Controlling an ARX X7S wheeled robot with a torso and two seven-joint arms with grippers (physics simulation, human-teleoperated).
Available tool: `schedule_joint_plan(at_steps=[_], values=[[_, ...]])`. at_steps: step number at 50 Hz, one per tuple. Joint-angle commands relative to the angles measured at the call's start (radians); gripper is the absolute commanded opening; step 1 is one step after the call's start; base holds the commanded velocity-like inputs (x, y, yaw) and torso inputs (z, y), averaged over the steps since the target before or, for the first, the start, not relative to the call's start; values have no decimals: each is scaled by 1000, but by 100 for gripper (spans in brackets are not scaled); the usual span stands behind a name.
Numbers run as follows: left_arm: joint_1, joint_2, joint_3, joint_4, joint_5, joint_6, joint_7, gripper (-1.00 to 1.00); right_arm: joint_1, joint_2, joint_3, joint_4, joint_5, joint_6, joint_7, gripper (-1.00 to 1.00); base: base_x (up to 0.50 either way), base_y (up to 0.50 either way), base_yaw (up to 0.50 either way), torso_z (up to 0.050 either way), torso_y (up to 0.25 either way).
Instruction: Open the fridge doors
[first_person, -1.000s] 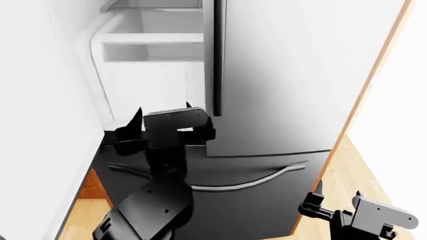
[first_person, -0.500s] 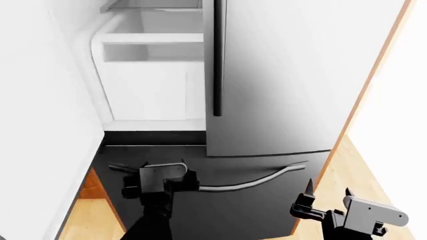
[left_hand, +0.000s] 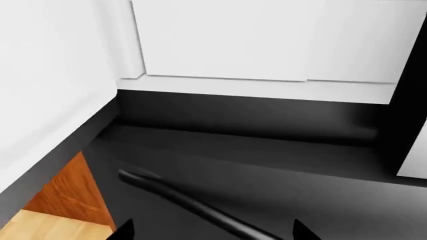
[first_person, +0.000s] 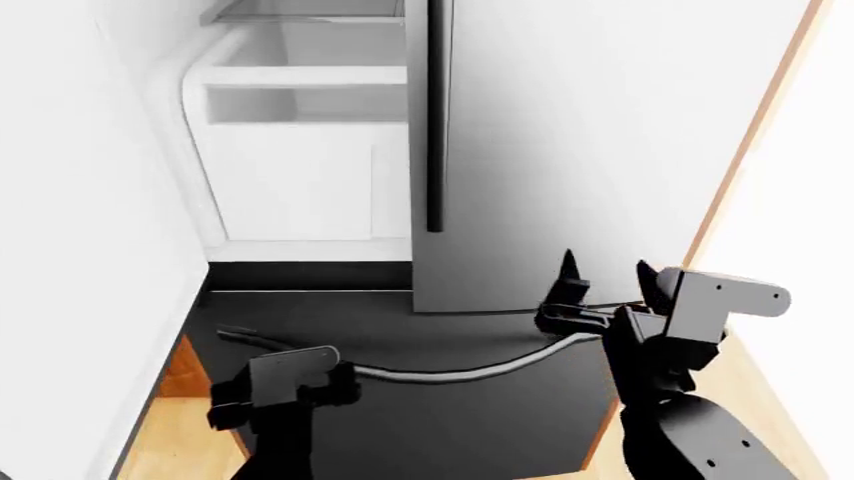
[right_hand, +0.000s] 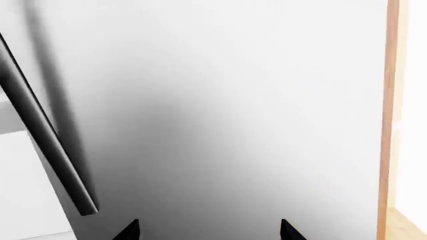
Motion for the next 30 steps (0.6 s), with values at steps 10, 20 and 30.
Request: schedule_joint_plan(at_steps=[10, 20, 30], values=[[-7, -11, 11, -21, 58, 18, -61, 100, 666, -123, -120, 212, 125, 373, -24, 100, 0, 0, 0, 0, 0], [-14, -4, 7, -39, 50, 24, -52, 100, 777, -205, -182, 383, 89, 360, -95, 100, 0, 0, 0, 0, 0], [-11, -11, 6, -21, 44, 16, -56, 100, 760, -239, -257, 374, 83, 384, -122, 100, 0, 0, 0, 0, 0]])
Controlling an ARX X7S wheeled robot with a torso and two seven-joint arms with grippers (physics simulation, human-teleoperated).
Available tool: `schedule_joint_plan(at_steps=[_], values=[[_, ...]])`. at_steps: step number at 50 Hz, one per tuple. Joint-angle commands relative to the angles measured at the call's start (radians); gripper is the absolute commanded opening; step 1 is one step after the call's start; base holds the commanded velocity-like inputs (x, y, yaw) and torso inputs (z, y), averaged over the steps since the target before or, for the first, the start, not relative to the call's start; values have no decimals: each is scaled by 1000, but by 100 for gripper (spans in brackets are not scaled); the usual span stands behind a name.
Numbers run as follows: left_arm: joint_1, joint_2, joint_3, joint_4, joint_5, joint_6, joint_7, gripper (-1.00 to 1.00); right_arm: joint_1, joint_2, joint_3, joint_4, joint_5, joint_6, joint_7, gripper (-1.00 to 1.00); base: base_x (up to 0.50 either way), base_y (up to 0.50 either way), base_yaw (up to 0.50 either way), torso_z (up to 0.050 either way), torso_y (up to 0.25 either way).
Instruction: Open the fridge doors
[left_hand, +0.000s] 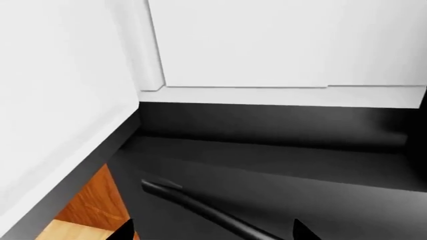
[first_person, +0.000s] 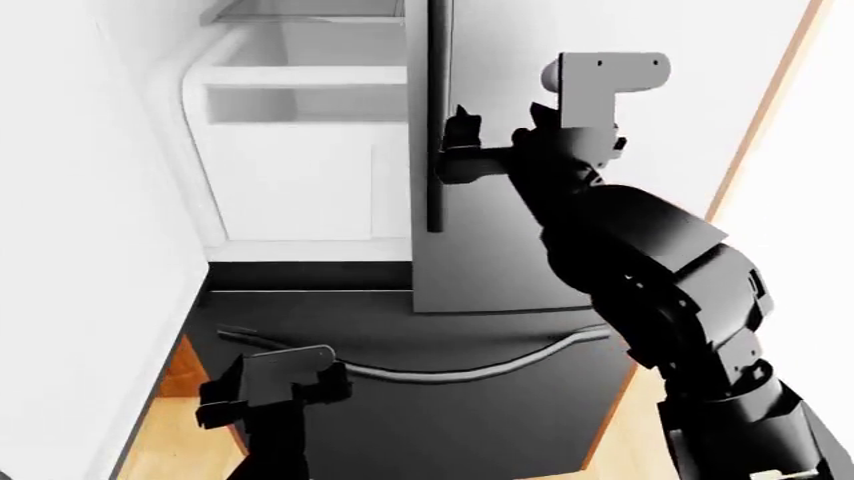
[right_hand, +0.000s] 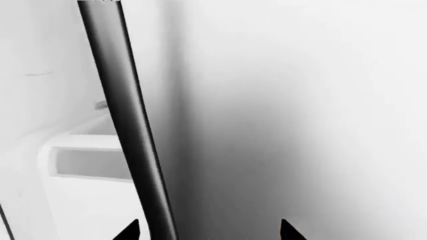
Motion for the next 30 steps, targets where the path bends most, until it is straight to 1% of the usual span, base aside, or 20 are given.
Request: schedule_joint_plan(at_steps=[1, 9, 20, 30], values=[[0, -4, -1, 6, -1, -2, -5, 100, 51, -56, -78, 53, -1, 34, -39, 100, 0, 0, 0, 0, 0], [3, -7, 1, 17, 0, -4, -9, 100, 55, -88, -102, 76, -1, 20, -58, 100, 0, 0, 0, 0, 0], [0, -7, 1, 17, -1, -4, -11, 100, 81, -127, -119, 182, -21, -39, -93, 100, 0, 0, 0, 0, 0], [-1, -7, 2, 12, 1, -1, -11, 100, 110, -182, -57, 389, -36, -164, -95, 100, 0, 0, 0, 0, 0]])
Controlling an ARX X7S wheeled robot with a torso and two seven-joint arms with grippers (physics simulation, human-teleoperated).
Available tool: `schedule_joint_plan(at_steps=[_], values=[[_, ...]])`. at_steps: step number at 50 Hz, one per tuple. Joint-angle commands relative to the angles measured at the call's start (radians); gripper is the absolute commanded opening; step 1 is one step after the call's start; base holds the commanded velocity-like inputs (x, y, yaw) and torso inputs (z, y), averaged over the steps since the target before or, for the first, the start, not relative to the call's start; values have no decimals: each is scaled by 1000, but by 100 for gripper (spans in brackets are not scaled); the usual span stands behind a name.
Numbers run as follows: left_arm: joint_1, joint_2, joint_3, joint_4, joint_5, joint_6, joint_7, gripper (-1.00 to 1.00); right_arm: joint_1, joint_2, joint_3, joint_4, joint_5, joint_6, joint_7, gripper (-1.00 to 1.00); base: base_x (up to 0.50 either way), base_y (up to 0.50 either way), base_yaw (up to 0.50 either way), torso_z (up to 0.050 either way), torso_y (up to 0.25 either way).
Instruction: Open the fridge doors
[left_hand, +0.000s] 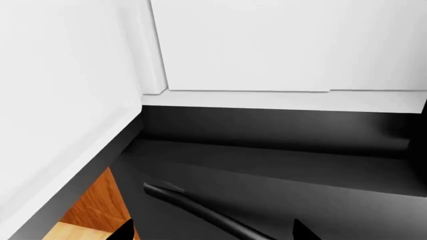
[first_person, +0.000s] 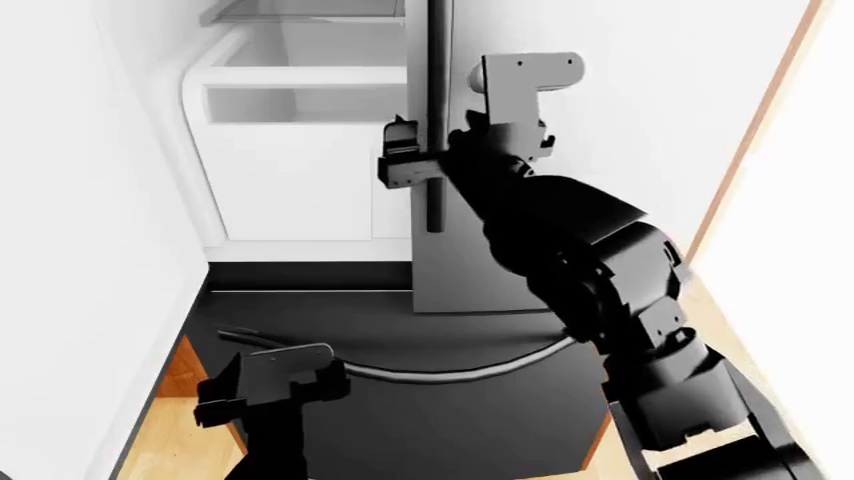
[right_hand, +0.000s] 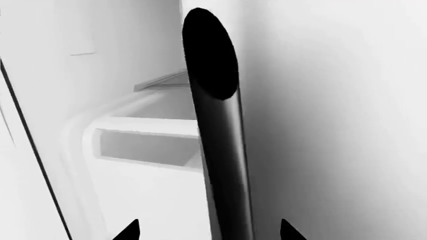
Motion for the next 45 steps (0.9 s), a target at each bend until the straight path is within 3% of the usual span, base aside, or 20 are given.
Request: schedule_joint_plan(at_steps=[1, 45], values=[[-2, 0, 1, -5, 2, 3, -1, 100, 27, -51, 35, 174, -16, -101, -9, 100, 0, 0, 0, 0, 0], [-11, 7, -4, -25, -7, 0, -9, 100, 72, -47, -37, 242, -23, -104, -11, 100, 0, 0, 0, 0, 0]])
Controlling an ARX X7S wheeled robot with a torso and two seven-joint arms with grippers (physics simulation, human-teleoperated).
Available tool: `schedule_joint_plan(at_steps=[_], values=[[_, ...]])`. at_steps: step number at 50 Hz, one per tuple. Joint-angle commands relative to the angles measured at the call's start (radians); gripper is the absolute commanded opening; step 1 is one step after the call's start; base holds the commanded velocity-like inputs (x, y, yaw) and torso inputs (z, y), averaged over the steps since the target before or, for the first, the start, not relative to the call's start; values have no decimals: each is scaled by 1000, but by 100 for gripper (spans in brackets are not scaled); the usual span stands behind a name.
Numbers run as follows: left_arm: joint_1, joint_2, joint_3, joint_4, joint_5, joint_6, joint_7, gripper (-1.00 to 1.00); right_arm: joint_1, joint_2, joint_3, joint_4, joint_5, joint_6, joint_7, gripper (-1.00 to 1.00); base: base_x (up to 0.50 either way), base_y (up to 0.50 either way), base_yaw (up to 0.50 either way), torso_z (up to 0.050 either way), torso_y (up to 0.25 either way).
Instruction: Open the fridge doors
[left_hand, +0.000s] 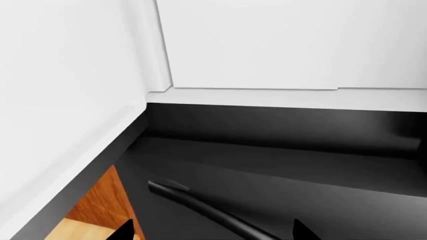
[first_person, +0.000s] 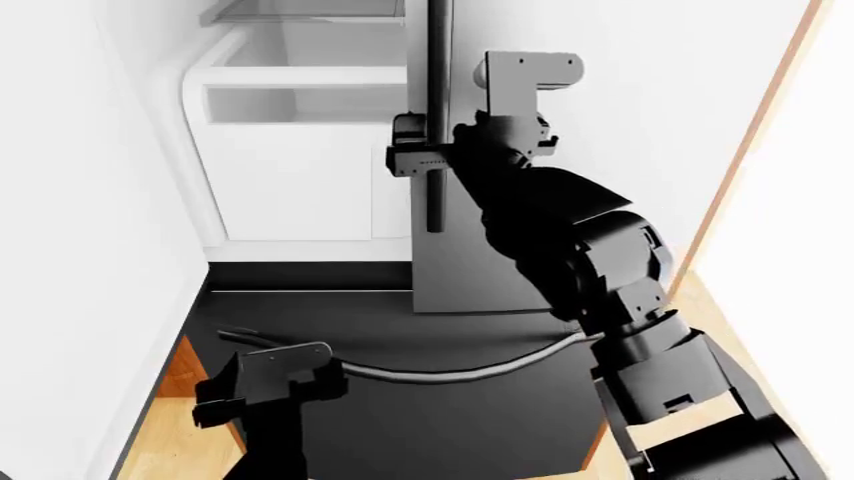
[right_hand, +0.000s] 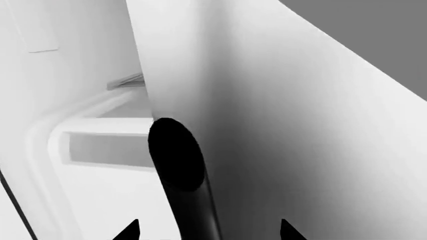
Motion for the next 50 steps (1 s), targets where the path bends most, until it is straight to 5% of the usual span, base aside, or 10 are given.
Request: schedule_joint_plan(at_steps=[1, 18, 19, 50], values=[[0, -1, -1, 3, -4, -3, -4, 100, 15, -12, -18, 57, -11, -25, -13, 100, 0, 0, 0, 0, 0], [1, -4, 0, 10, -3, -9, -12, 100, 61, -20, -82, 140, -27, 18, -30, 100, 0, 0, 0, 0, 0], [1, -4, 0, 10, -3, -10, -12, 100, 61, -17, -85, 132, -26, 20, -31, -100, 0, 0, 0, 0, 0], [-1, -7, 3, 16, -1, -16, -26, 100, 23, 33, -95, 3, 18, 36, -12, -100, 0, 0, 0, 0, 0]])
